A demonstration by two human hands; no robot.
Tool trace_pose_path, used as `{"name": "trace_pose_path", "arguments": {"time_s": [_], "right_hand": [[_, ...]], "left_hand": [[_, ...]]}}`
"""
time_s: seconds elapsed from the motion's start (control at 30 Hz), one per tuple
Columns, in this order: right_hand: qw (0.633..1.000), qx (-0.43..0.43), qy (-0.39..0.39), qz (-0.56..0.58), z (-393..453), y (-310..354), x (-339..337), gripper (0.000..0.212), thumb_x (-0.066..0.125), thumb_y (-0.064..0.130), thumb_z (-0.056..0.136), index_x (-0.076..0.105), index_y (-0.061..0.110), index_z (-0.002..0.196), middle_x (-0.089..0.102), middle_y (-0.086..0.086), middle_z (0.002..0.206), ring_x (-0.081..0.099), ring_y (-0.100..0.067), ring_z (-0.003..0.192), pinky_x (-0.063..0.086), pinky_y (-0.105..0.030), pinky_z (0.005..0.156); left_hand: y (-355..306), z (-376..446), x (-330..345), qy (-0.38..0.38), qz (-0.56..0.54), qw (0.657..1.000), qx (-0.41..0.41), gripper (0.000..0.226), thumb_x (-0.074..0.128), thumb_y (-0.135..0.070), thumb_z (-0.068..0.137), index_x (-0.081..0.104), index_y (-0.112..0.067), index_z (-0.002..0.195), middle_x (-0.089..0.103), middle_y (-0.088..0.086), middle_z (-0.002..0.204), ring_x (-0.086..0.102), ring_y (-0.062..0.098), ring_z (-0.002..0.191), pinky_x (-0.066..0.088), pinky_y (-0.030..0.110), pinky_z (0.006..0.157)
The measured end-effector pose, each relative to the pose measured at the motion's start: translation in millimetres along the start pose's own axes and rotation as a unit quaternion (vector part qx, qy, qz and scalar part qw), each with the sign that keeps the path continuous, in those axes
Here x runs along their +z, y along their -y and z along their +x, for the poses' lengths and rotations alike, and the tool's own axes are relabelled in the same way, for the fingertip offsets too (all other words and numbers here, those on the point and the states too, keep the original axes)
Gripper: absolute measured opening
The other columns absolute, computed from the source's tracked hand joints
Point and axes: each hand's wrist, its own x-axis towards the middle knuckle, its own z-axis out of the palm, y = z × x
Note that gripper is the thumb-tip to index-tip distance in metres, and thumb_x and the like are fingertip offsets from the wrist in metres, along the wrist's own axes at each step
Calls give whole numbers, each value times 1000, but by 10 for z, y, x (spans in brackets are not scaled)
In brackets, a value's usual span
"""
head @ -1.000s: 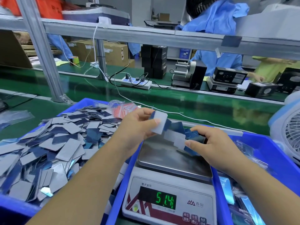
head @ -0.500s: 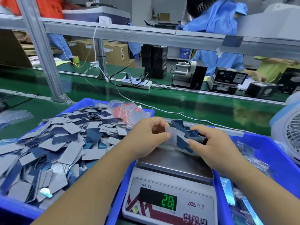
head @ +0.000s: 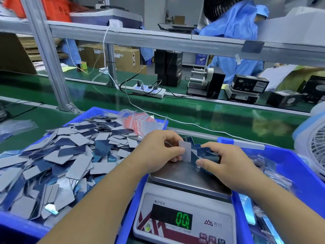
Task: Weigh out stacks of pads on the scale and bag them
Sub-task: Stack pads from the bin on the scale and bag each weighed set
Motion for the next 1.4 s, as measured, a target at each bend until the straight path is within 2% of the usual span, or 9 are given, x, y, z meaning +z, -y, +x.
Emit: {"name": "trace_pose_path", "arguments": {"time_s": [0.17,0.33,0.53,0.6,0.7,0.93,1.07,1.3,1.4], "right_hand": [[1000,26,-14,4,4,-69,-8,18,72,30,85,64,46,87,67,27,73,59,-1,68,45,-15,61],[1000,24,-19,-3,-4,-68,-12,21,71,31,85,61,50,85,67,29,78,60,2,75,44,-12,62],[1000,15,-17,-7,-7,-56,-11,24,72,31,85,60,52,83,65,33,78,59,6,75,42,-11,60],[1000,13,-18,-6,-5,-57,-12,25,72,31,85,60,52,83,65,33,80,59,4,77,44,-13,63],[1000,10,-15,-4,-4,-62,-19,27,72,29,85,60,53,81,66,29,80,60,0,76,47,-18,66],[1000,8,26,7,-26,-28,-58,24,73,31,86,59,51,85,66,27,65,56,4,62,42,-10,61],[999,12,37,8,-24,-2,-70,17,72,34,86,65,48,93,70,24,79,62,1,73,45,-16,62],[999,-3,48,-1,16,28,-36,40,75,33,84,59,50,117,61,34,108,52,16,103,36,1,83],[999,-7,36,-12,0,4,-34,37,74,29,85,63,43,117,63,35,98,52,16,101,37,0,80]], "left_hand": [[-36,-25,-27,11,-57,998,6,22,71,-8,90,75,-28,81,60,-9,63,56,12,56,50,22,60],[-88,-105,-97,91,7,996,-12,23,63,-12,93,75,-30,82,63,0,62,53,9,51,41,24,50],[-139,-124,-75,79,-4,997,25,17,57,-24,77,73,-23,69,67,-10,67,55,-2,56,42,11,56],[-98,-120,-78,95,18,994,54,7,68,-20,81,71,-25,78,69,-2,72,58,4,62,47,16,62],[-32,-98,-46,114,59,989,74,28,73,-14,84,65,-38,95,69,-5,80,56,6,60,48,18,60],[47,-13,2,-17,148,984,99,43,86,-25,72,50,-39,90,58,-9,78,49,0,59,44,14,60],[57,-13,5,-8,174,980,93,40,84,-33,76,52,-45,99,58,-17,92,57,-3,73,48,17,70],[31,-24,143,48,247,961,113,54,69,-31,91,49,-41,140,61,-20,129,52,0,116,42,19,99],[50,-23,133,34,265,957,113,54,68,-36,91,49,-38,141,57,-18,135,49,1,122,37,18,101]]}}
